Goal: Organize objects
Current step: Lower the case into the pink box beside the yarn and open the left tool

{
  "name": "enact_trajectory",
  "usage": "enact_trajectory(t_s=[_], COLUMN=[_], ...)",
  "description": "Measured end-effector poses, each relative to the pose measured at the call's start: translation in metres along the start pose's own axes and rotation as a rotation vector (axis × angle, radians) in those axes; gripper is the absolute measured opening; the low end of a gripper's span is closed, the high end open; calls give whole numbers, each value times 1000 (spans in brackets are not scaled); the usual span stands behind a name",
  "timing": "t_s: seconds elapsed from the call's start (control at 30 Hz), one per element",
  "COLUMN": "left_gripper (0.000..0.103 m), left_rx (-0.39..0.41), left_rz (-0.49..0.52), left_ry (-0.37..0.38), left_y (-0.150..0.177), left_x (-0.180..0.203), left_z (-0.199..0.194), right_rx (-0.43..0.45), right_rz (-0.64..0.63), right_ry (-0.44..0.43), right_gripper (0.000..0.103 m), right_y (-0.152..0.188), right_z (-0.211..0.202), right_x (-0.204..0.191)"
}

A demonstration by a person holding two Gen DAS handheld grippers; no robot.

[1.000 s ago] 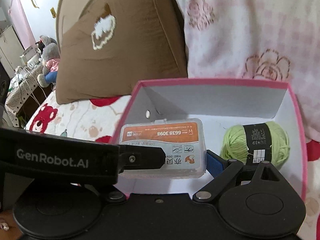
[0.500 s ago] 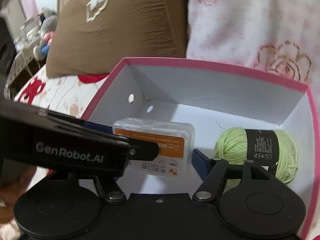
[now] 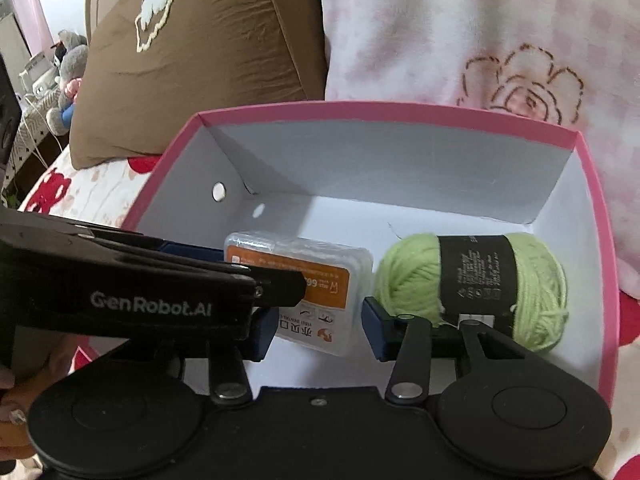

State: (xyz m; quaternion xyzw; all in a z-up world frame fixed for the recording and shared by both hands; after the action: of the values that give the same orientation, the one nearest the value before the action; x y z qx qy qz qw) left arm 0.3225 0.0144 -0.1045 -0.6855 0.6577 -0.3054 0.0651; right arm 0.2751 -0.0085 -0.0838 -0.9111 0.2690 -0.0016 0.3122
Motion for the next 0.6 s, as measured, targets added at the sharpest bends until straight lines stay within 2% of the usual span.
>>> enact_trajectory(t_s=[0.3, 0.6], left_gripper=[56, 55], left_rx=[-41, -25], left_rz=[-40, -51], left_ry=[-40, -68], left_y=[-12, -23], left_x=[-8, -12], left_z=[24, 36], right_rx=[-92, -130], right_rz=[8, 19], right_ry=[1, 13], right_gripper=[45, 39], right_y=[-10, -25], right_z=[24, 38], right_x=[9, 14])
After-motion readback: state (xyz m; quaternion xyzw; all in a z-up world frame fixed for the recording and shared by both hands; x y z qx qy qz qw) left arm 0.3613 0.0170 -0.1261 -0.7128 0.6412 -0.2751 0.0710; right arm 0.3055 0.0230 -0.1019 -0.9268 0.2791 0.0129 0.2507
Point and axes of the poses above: each gripper's, at about its wrist camera, not at the fingertips, and z roughly the way its jaws point, x to its right, y to its underside, the point moved 3 cm from there along z, roughly the way its jaws point, and after that the axes turned 2 degrees about y, right-handed, at the moved point
